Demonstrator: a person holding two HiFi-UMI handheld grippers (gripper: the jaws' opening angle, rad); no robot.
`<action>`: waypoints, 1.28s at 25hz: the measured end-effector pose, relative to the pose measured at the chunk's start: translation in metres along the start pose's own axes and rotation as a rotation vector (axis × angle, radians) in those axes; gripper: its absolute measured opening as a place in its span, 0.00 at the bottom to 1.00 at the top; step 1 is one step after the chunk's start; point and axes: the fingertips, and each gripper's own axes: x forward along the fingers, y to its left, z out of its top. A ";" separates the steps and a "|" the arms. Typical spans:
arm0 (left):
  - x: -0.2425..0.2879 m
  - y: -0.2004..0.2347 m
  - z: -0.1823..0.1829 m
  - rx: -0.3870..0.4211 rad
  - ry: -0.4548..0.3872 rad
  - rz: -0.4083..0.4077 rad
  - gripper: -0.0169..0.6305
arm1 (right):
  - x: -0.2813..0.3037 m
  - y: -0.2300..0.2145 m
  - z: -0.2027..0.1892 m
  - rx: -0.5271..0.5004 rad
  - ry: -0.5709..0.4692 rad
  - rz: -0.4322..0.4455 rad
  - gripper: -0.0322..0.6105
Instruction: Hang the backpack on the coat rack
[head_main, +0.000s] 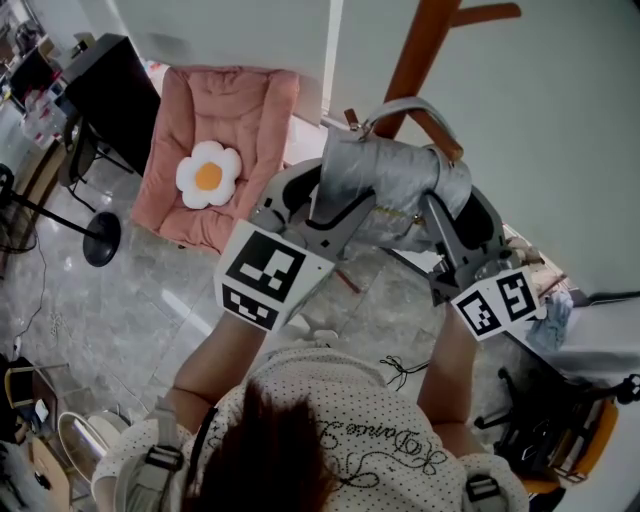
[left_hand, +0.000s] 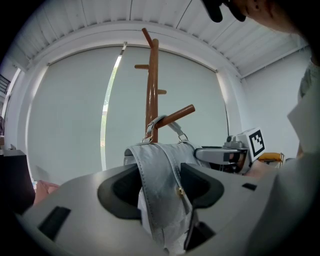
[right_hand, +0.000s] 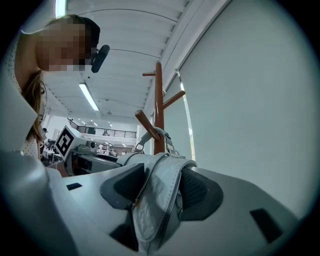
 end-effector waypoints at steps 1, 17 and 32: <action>0.000 -0.001 -0.001 -0.001 -0.004 -0.001 0.38 | -0.001 0.001 0.000 -0.003 -0.001 -0.002 0.40; -0.016 -0.005 -0.002 0.004 -0.075 0.004 0.39 | -0.016 0.012 -0.009 -0.022 -0.010 -0.047 0.44; -0.032 0.017 -0.028 -0.036 -0.001 0.033 0.39 | -0.028 0.008 -0.028 -0.015 0.058 -0.135 0.47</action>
